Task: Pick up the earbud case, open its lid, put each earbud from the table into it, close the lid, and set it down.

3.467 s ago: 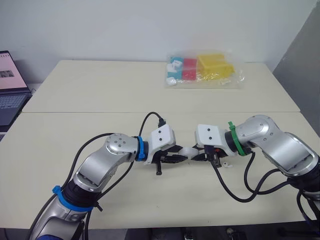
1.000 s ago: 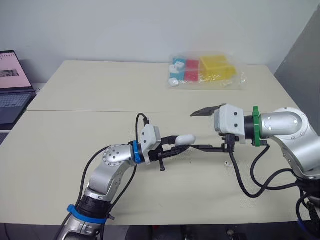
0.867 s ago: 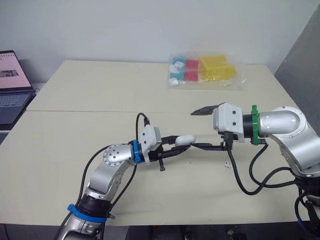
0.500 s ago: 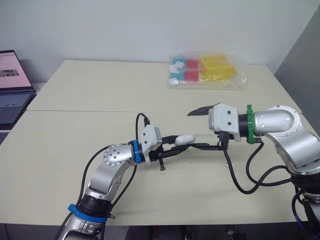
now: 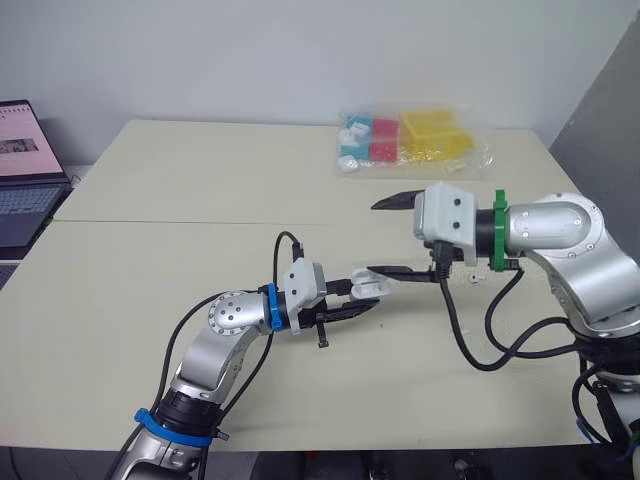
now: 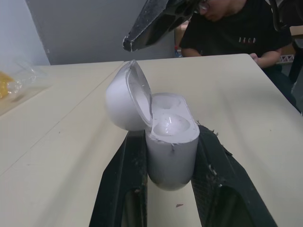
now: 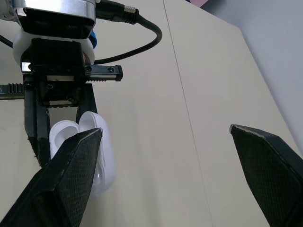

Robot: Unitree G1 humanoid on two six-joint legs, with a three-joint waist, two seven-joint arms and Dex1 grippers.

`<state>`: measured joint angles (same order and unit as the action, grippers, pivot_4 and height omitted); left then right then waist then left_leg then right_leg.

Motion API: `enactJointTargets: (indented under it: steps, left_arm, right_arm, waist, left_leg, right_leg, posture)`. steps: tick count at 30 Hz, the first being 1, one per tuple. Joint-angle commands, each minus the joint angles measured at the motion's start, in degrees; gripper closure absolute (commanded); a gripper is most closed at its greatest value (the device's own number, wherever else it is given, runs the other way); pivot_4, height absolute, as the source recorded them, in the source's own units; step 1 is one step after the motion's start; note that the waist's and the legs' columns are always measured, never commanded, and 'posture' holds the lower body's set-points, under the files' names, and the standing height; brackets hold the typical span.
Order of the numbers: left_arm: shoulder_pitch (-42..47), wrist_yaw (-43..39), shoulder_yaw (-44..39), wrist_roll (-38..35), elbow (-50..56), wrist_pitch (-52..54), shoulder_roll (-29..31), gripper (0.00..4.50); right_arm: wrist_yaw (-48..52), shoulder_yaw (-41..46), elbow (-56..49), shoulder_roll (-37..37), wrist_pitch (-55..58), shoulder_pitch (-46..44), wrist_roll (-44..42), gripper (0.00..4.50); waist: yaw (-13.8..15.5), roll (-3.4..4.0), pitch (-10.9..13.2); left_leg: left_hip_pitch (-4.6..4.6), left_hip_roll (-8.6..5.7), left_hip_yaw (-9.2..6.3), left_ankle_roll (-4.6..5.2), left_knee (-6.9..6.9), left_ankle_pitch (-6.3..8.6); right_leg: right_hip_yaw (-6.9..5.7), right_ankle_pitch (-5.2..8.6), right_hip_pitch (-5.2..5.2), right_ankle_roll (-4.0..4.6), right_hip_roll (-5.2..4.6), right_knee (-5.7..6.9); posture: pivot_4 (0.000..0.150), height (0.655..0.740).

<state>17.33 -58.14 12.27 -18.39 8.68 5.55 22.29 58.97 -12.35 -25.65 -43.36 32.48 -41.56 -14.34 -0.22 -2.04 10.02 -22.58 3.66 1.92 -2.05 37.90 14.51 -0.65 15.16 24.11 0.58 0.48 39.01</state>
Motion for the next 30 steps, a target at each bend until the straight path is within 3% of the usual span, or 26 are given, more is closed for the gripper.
enactJointTargets:
  steps: [1,9,12,15,19,25,30]
  left_arm:
    - [0.0,0.3,-0.5,-0.4,0.3,-1.0,-0.2,3.67]
    - [-1.0,1.9,-1.8,0.0,1.0,-1.9,0.3,3.67]
    - [-1.9,3.0,-2.0,0.5,2.2,-2.2,0.3,3.67]
    - [-2.6,3.4,-1.5,0.7,3.6,-1.9,0.3,3.67]
    - [-2.9,3.9,-0.9,1.0,4.7,-1.6,0.2,3.67]
    - [-2.9,4.4,-0.6,1.3,5.5,-1.4,0.3,3.67]
    - [-3.3,5.1,-0.4,1.7,6.2,-1.3,0.2,3.67]
  right_arm:
    - [1.1,2.9,-3.0,-1.2,2.2,0.5,-3.4,0.0]
    - [7.3,10.5,3.0,-12.9,5.3,3.8,-7.5,0.0]
    - [7.6,9.1,6.6,-17.4,5.5,7.4,-4.8,0.0]
    - [8.2,4.0,13.0,-19.4,-1.2,8.9,2.6,0.0]
    - [10.9,-1.1,20.4,-19.1,-6.4,6.7,8.0,0.0]
    - [17.6,-11.2,41.4,-13.9,-17.2,-2.9,18.3,0.0]
    - [20.1,-13.5,54.3,-9.9,-23.2,-8.5,22.8,0.0]
  waist:
    - [0.0,0.0,0.0]
    - [0.1,0.0,0.0]
    - [0.1,0.0,0.0]
    - [-0.1,0.0,0.0]
    - [-0.3,0.11,0.1]
    - [-0.4,0.18,0.1]
    - [-0.2,0.24,0.1]
  left_leg:
    - [0.0,0.0,0.0,0.0,0.0,0.0]
    - [-0.03,-0.05,0.01,0.0,0.01,0.0]
    - [-0.01,-0.04,0.02,0.01,-0.02,0.0]
    - [0.03,-0.02,0.06,0.01,-0.02,0.0]
    - [0.08,0.01,0.09,0.01,-0.02,0.0]
    - [0.08,0.0,0.1,0.01,-0.02,0.0]
    - [0.03,-0.01,0.12,0.01,-0.02,0.0]
  right_leg:
    - [0.0,0.0,0.0,0.0,0.0,0.0]
    - [0.01,0.0,-0.01,-0.01,-0.05,-0.03]
    - [-0.01,0.0,-0.01,0.0,-0.05,-0.05]
    - [0.03,0.01,0.0,0.0,-0.04,-0.03]
    - [0.09,0.0,0.01,0.0,-0.01,0.0]
    - [0.07,0.0,0.0,0.01,0.02,-0.01]
    - [0.1,0.0,0.03,0.03,0.02,-0.03]
  posture:
    - [0.15,0.7354]
    - [0.15,0.7354]
    - [0.15,0.7354]
    - [0.15,0.7354]
    - [0.15,0.7354]
    - [0.15,0.7354]
    - [0.15,0.7354]
